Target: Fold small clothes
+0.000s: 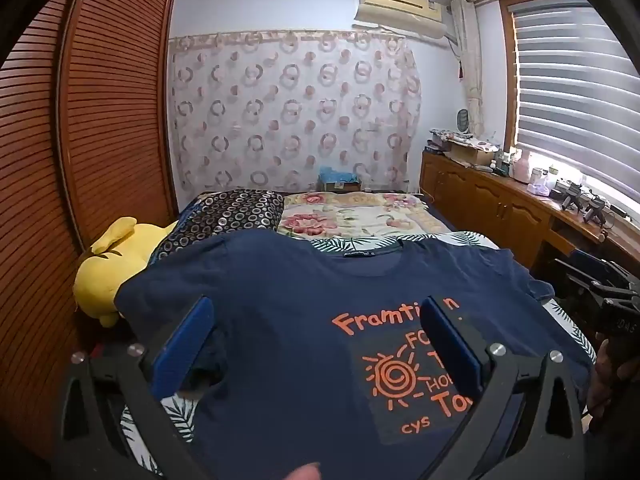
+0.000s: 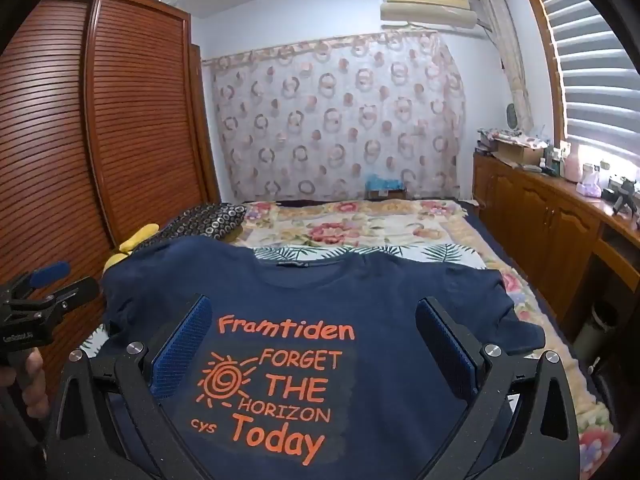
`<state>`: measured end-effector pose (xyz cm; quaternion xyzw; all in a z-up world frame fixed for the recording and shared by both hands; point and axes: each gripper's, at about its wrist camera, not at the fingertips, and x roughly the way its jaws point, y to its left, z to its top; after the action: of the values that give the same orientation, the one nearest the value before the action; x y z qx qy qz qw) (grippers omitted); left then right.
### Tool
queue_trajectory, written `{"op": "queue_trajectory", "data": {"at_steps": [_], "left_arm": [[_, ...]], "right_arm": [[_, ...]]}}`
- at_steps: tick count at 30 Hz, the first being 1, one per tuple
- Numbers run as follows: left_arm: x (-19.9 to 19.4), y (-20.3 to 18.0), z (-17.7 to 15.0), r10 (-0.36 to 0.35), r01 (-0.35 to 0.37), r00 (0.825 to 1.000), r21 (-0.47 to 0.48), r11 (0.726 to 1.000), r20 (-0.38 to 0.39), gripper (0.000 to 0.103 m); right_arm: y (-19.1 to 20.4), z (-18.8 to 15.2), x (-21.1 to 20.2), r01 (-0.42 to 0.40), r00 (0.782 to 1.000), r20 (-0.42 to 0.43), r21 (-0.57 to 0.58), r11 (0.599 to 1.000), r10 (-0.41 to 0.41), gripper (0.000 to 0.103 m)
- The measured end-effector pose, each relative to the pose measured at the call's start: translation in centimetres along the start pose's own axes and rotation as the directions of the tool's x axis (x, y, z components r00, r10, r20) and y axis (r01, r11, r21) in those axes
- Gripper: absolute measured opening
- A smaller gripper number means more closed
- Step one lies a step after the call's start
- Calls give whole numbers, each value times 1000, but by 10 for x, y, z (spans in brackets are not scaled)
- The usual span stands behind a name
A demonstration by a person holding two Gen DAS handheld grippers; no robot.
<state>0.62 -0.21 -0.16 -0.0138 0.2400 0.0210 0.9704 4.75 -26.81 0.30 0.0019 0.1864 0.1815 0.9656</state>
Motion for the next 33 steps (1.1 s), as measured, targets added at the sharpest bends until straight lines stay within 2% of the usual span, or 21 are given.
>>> {"op": "queue_trajectory", "data": {"at_steps": [1,4,5,32,33], "left_arm": [[-7,1,-3,-15,15,999,-13,1000,48,103],[-6,-1,-4,-4,4,999,-7,1000,47,103],[-6,0,-12,-11,11,999,-2,1000,48,103],[-2,-5,-16,-19,20,999,-9,1000,44,103],[-5,-3,-6,-17,18,999,-13,1000,36,103]], "right_arm": [[0,0,0,1,1000,-1,-4,1000,-1,103],[3,0,4,8,999,-32,-18,1000,-9,103],[3,0,4,9,999,-31,-16,1000,-10,103],[6,1,-1,-3,1000,-18,2,1000,3,103],[5,1,0,-4,1000,-18,1,1000,4,103]]}}
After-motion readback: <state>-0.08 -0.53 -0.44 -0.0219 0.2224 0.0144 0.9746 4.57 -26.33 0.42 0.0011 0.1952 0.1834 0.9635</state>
